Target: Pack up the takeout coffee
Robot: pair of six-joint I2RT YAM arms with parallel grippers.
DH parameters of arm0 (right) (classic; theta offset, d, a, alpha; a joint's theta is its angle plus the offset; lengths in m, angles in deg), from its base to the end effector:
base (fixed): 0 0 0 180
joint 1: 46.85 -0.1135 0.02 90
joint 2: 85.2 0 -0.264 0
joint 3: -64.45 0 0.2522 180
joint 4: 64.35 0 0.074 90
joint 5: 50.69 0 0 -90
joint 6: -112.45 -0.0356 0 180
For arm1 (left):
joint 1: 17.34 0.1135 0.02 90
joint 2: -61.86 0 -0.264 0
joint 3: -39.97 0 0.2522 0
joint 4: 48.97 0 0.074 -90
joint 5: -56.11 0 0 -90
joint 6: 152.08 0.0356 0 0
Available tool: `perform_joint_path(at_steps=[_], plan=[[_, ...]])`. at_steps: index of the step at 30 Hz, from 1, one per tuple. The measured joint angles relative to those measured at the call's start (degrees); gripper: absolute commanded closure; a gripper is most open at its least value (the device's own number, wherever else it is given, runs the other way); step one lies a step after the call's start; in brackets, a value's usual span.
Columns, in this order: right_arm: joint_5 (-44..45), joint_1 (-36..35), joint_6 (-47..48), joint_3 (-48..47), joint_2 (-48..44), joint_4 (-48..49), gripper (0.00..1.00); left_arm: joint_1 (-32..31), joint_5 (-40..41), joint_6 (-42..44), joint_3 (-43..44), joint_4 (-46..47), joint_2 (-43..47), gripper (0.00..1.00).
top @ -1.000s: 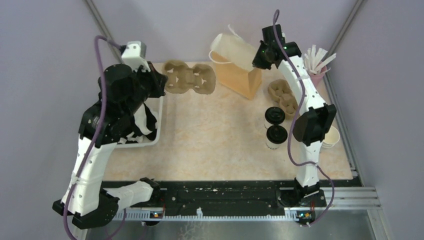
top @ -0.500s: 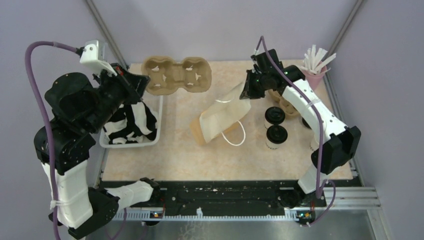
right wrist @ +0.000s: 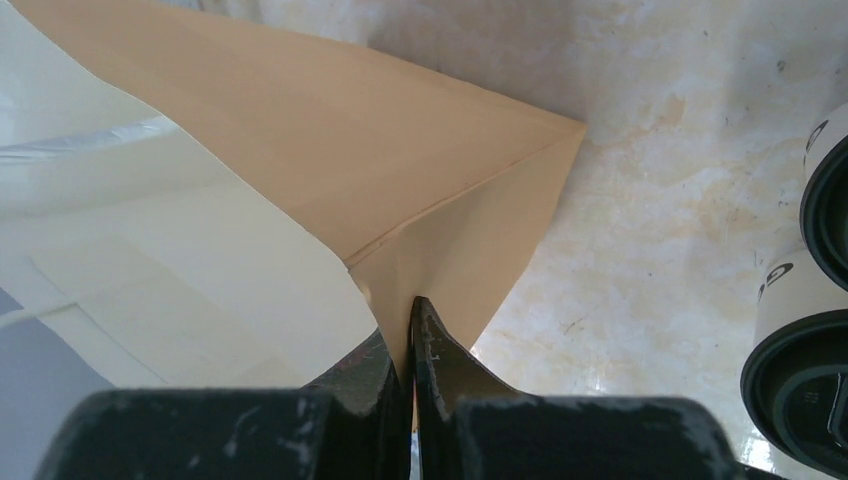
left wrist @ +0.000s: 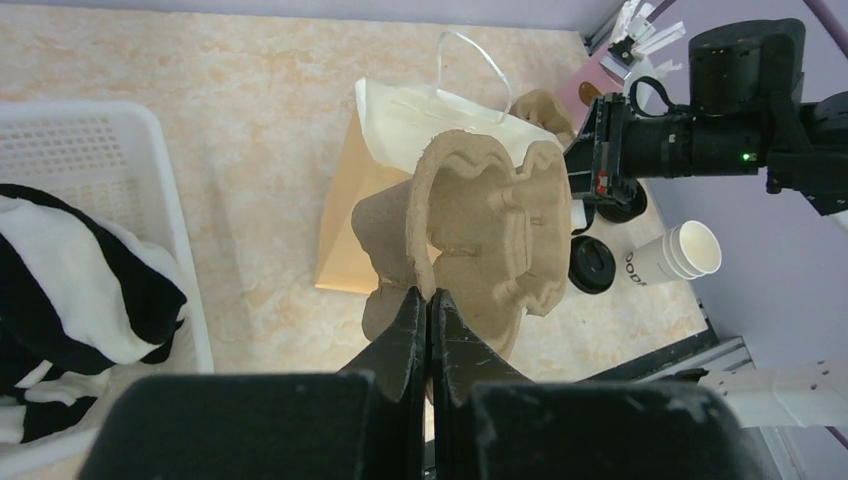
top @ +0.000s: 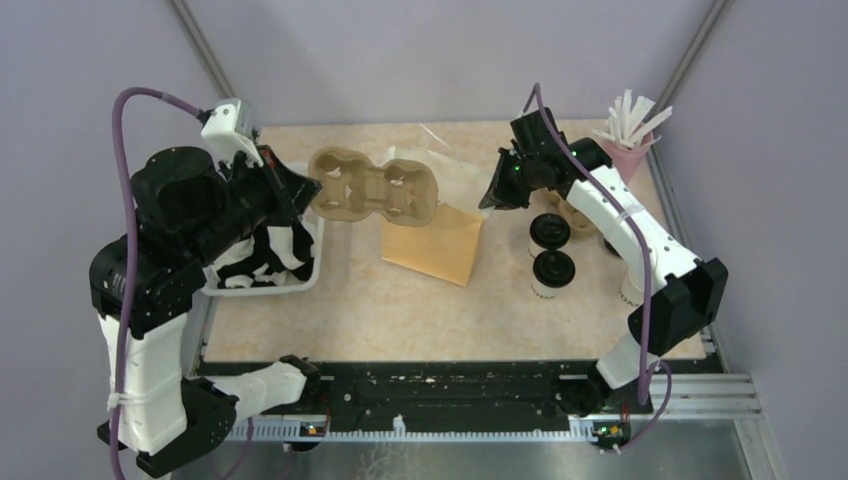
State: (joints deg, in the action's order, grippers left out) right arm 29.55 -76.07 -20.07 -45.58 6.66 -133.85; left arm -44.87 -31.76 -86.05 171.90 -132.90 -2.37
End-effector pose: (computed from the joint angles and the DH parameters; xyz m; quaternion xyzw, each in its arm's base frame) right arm 0.2906 0.1695 0.3708 0.0809 0.9371 0.2583 0.2203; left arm 0.0947 -0.0479 0.5540 0.0137 0.7997 -0.2473 0.5470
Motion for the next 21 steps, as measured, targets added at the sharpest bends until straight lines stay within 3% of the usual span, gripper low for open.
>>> perform_joint_path(at_steps=[16,21], plan=[[-0.44,0.0,2.45,1.73,-0.35,0.76,0.96,0.0,1.01,6.27,1.03,3.98,-6.43,1.0],[-0.7,0.0,3.15,1.75,-0.35,1.55,0.93,0.0,5.2,6.36,1.57,4.22,-4.7,1.0]])
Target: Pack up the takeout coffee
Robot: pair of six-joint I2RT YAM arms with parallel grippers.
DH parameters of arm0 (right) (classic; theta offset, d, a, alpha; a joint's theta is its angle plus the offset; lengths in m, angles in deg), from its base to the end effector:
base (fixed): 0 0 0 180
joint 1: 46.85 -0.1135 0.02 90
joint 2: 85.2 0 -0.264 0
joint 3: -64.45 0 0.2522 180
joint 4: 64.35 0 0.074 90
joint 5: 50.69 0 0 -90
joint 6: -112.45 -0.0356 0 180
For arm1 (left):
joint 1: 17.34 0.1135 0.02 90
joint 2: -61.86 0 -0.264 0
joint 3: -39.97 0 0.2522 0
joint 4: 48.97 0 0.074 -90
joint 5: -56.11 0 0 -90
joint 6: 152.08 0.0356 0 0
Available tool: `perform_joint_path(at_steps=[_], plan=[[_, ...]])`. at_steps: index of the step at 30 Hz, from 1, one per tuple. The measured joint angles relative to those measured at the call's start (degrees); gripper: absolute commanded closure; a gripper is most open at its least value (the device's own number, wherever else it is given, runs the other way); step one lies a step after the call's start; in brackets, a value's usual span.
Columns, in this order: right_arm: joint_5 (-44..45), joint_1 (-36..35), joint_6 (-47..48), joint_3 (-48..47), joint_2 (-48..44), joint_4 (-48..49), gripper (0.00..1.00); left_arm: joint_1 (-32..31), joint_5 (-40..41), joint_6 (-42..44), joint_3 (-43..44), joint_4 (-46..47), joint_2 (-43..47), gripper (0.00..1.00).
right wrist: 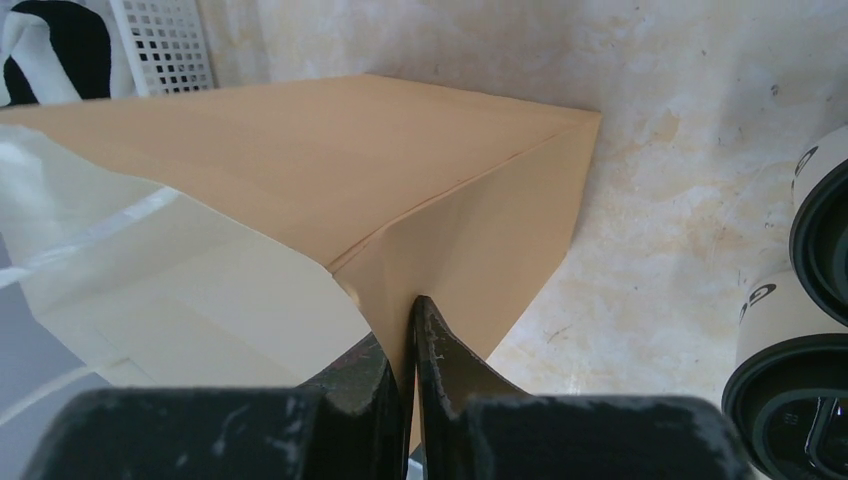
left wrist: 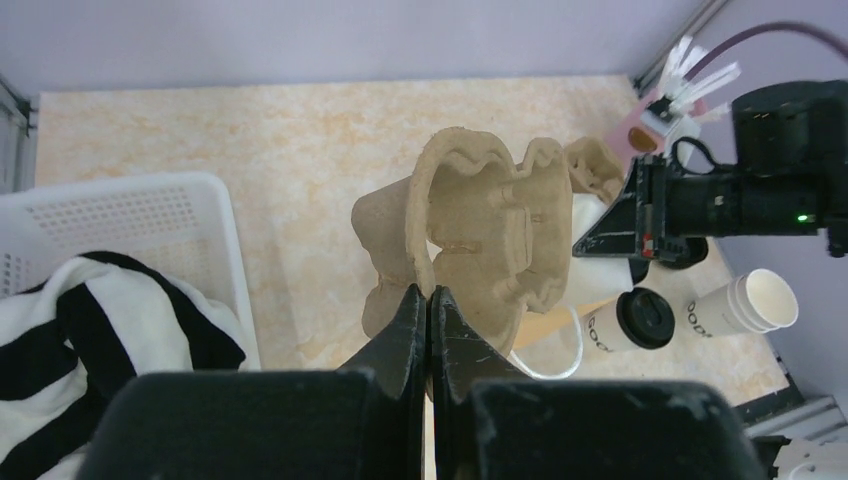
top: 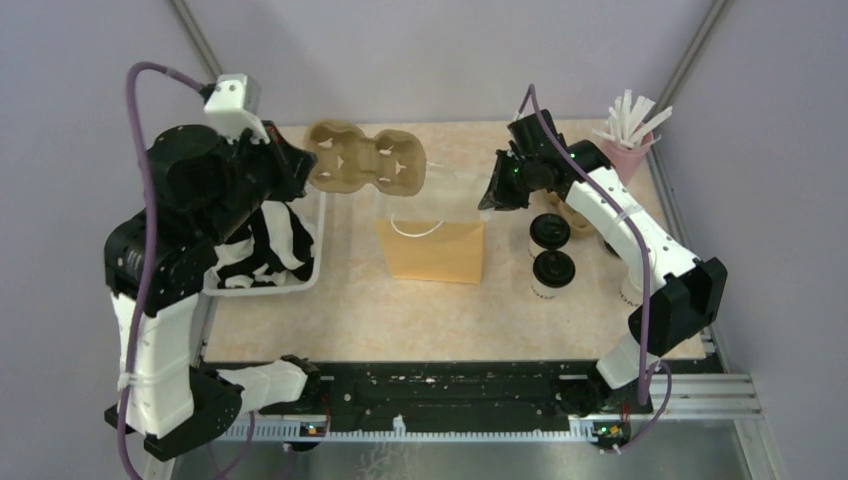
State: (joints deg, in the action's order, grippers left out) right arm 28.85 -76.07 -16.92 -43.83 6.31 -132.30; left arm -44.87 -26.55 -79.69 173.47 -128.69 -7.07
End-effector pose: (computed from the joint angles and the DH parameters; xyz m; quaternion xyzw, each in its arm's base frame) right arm 0.2908 0.1700 0.3652 0.0529 0.9382 0.2575 0.2250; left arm 0.1253 -0.0602 0.5590 0.0298 0.7929 -0.1858 0.5795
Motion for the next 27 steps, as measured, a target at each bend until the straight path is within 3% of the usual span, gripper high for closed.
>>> perform_joint_path(at_steps=[8,19,27], plan=[[-0.15,0.0,0.81,0.0,0.0,0.76,0.92,0.0,-2.29,2.16,1.01,2.34,5.29,1.0],[-0.33,0.0,0.79,0.0,0.0,1.27,0.92,0.0,-6.21,5.46,-12.83,6.32,6.51,1.0],[-0.94,0.0,0.76,0.02,0.0,1.51,0.92,0.0,-6.08,7.26,-13.84,9.49,5.51,1.0]])
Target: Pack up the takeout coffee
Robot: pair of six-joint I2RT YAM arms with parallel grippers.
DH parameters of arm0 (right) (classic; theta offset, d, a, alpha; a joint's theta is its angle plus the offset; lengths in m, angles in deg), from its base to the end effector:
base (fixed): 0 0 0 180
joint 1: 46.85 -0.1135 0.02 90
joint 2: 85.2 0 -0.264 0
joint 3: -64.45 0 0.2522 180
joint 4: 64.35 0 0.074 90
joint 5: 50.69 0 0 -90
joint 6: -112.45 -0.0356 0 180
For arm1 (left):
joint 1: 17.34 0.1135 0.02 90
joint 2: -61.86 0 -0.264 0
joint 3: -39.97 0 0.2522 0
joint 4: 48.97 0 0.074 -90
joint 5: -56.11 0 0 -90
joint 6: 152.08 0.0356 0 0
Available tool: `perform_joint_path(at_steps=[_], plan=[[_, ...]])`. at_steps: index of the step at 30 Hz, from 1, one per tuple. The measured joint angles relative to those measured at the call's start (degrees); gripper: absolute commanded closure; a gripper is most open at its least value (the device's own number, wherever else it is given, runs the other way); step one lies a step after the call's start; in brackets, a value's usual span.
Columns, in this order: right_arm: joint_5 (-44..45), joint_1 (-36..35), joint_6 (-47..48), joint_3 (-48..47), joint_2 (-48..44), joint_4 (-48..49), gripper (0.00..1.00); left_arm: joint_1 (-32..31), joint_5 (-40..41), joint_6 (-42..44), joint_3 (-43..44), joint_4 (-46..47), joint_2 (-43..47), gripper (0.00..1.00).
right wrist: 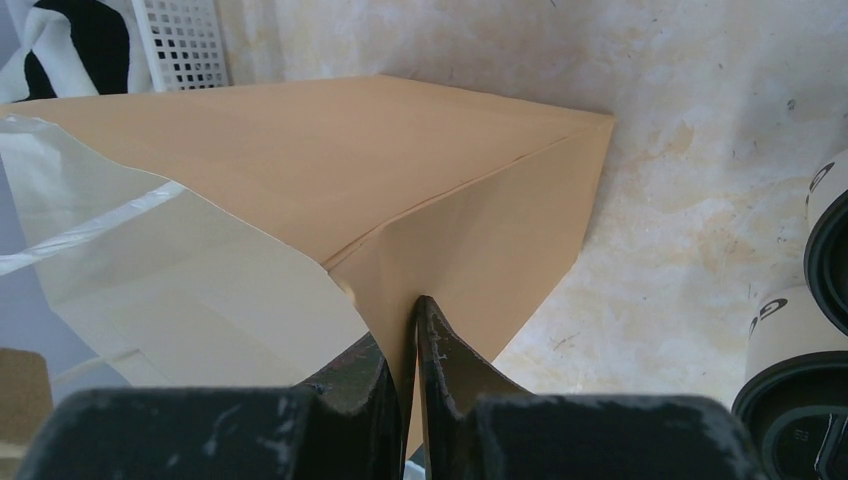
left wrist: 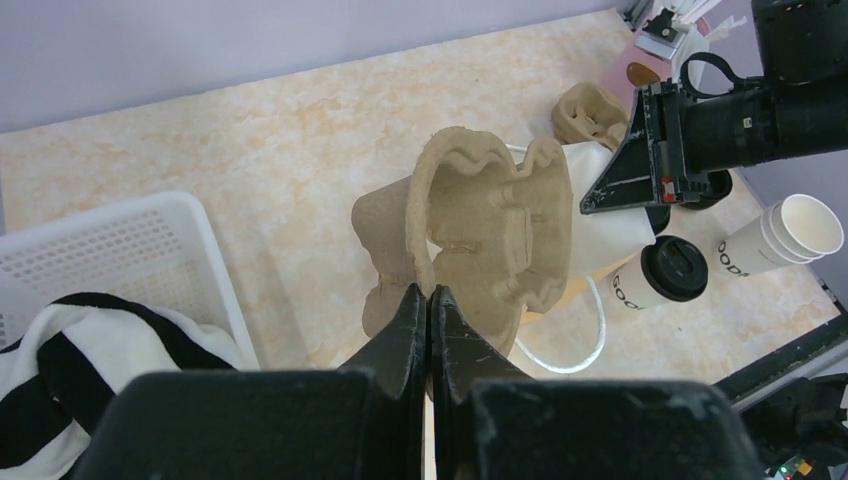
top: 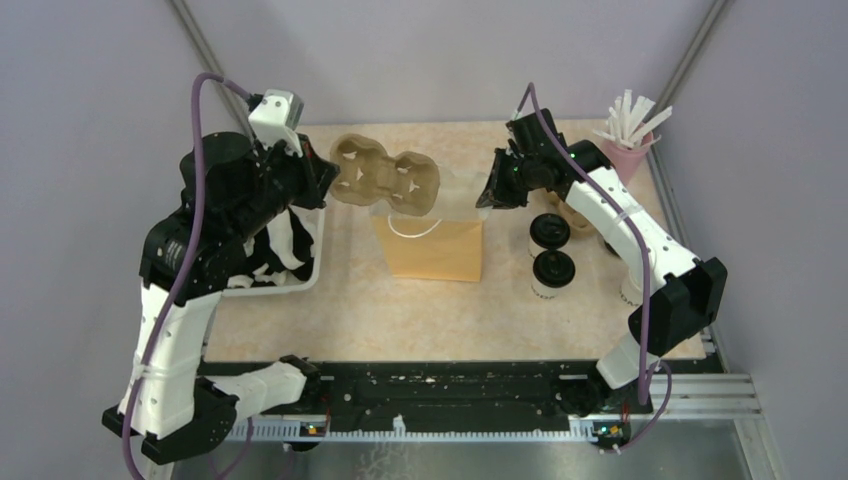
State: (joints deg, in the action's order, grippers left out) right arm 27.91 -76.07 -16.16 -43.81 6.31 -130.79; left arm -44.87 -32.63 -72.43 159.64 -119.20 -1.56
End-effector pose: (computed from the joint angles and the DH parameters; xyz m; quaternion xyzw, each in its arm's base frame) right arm 0.2923 0.1716 0.3671 0.0424 0.9338 0.2687 0.2325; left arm 0.1319 -0.0679 0.5328 0.1110 0.7800 -0.1917 0.5852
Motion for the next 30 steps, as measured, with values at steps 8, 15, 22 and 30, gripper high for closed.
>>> perform_joint_path(at_steps=[8,15,22,30], plan=[[-0.5,-0.02,-0.07,0.42,-0.02,1.03,0.92,0.0,-0.2,0.04,-1.7,1.03,-2.67,1.0],[-0.7,-0.04,-0.17,0.9,-0.02,1.66,0.92,0.0,-2.21,-1.27,-4.94,3.43,-3.87,1.0],[-0.7,-0.04,-0.42,1.09,-0.07,2.16,0.92,-0.15,-4.02,-4.37,-9.79,6.73,-3.91,1.0],[-0.68,-0.04,-1.55,1.49,-0.11,2.64,0.91,-1.55,-2.03,-10.86,-15.08,9.35,-3.17,1.0]])
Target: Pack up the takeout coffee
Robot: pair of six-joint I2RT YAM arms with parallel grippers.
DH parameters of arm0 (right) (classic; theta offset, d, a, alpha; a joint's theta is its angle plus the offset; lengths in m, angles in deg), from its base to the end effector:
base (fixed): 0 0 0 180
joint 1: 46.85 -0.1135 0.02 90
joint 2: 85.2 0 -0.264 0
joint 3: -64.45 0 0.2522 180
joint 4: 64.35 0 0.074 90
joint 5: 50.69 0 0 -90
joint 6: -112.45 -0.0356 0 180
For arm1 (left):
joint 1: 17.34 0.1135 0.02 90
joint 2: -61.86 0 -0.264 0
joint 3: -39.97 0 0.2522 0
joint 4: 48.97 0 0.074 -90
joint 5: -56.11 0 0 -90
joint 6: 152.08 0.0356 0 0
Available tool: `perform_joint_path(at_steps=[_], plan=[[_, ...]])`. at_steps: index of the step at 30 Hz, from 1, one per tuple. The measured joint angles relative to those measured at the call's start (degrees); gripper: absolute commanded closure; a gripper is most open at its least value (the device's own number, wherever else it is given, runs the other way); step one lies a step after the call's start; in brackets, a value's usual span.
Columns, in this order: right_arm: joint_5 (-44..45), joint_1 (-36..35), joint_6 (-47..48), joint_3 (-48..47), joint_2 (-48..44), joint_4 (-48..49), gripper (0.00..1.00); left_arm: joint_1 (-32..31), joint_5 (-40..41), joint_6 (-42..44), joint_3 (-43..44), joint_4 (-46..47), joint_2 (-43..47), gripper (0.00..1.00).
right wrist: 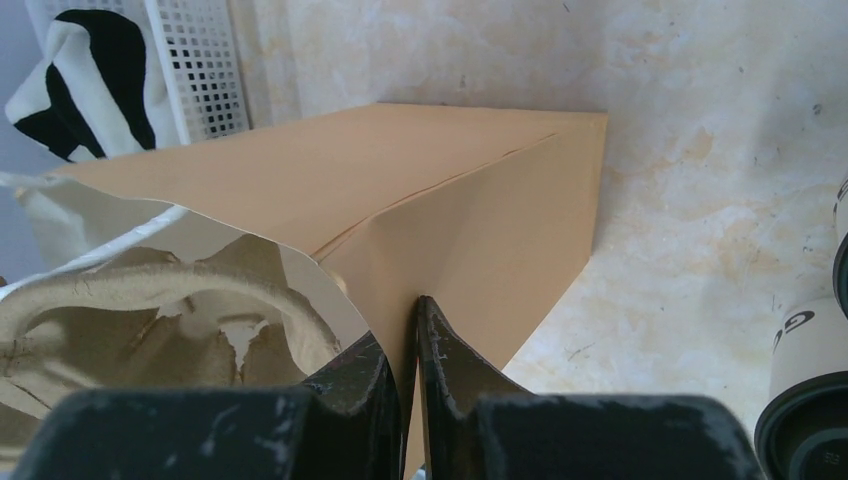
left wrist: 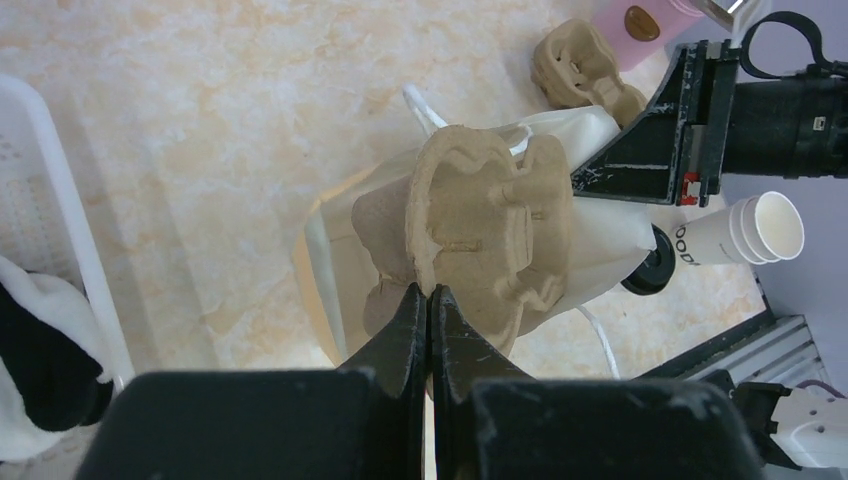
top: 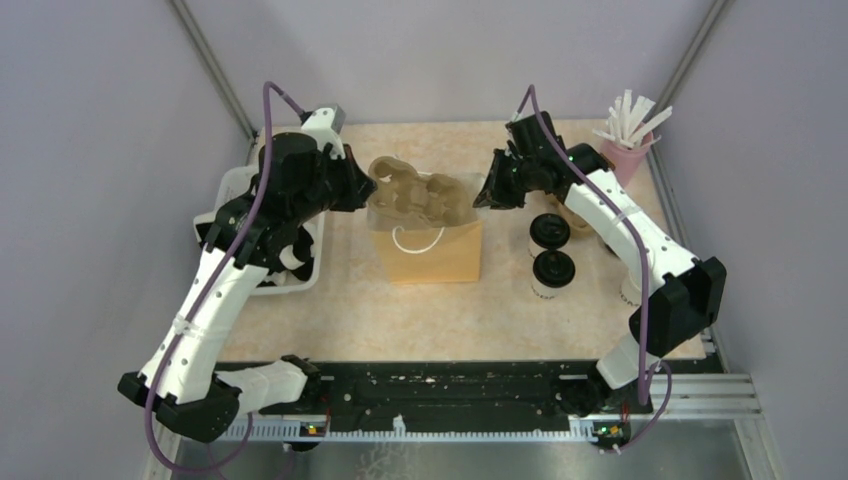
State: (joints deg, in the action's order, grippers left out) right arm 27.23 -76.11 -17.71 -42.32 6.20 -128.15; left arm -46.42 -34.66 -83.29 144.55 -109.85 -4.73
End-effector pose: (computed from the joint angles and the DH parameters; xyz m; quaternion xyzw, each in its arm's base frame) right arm 0.2946 0.1736 0.3629 0.0511 0.9291 0.2818 0.2341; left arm 0.1875 -0.1048 0.4684 0.0609 0.8311 -0.2399 0.4980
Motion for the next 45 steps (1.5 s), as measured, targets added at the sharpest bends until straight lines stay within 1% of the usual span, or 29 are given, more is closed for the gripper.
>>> perform_joint_path(at_steps=[7,10,12,14,16,21,26,28,30,34,38,45], plan=[[0.22,0.0,-1.03,1.64,-0.59,1.01,0.9,-0.04,2.25,-8.85,-3.04,-0.09,0.33,1.0],[0.26,0.0,-0.98,1.64,-0.59,0.98,0.83,-0.07,2.38,-11.74,-3.1,-0.68,0.33,1.0],[0.39,0.0,-0.63,1.55,-0.59,0.79,0.75,-0.07,2.38,-12.96,-3.1,-0.98,0.35,1.0],[0.83,0.0,0.39,0.94,-0.59,-0.15,0.7,-0.07,2.36,-13.84,-3.34,-1.09,0.39,1.0],[1.62,0.0,1.86,-0.37,-0.59,-1.57,0.69,-0.09,2.08,-14.32,-4.07,-1.07,0.74,1.0],[4.0,0.0,5.95,-4.87,-0.59,-3.54,0.69,-0.09,1.33,-14.69,-4.37,-1.4,0.87,1.0],[4.96,0.0,7.43,-5.03,-0.59,-4.33,0.72,-0.09,0.59,-15.13,-3.52,-3.13,0.92,1.0],[5.09,-0.02,7.76,-5.01,-0.59,-4.35,0.76,-0.13,0.57,-15.74,-3.15,-3.72,0.92,1.0],[5.31,-0.09,8.09,-4.92,-0.59,-4.33,0.82,-0.13,0.35,-16.63,-3.08,-4.22,0.92,1.0],[5.33,-0.13,8.26,-4.76,-0.61,-3.78,0.89,-0.13,-0.13,-18.14,-3.41,-4.44,0.76,1.0],[5.31,-0.15,8.26,-3.41,-0.72,-2.97,0.94,-0.13,-1.16,-19.15,-5.68,-3.3,0.81,1.0],[5.31,-0.15,8.28,-2.97,-0.81,-2.67,0.98,-0.13,-1.99,-20.94,-11.61,-1.05,1.95,1.0]])
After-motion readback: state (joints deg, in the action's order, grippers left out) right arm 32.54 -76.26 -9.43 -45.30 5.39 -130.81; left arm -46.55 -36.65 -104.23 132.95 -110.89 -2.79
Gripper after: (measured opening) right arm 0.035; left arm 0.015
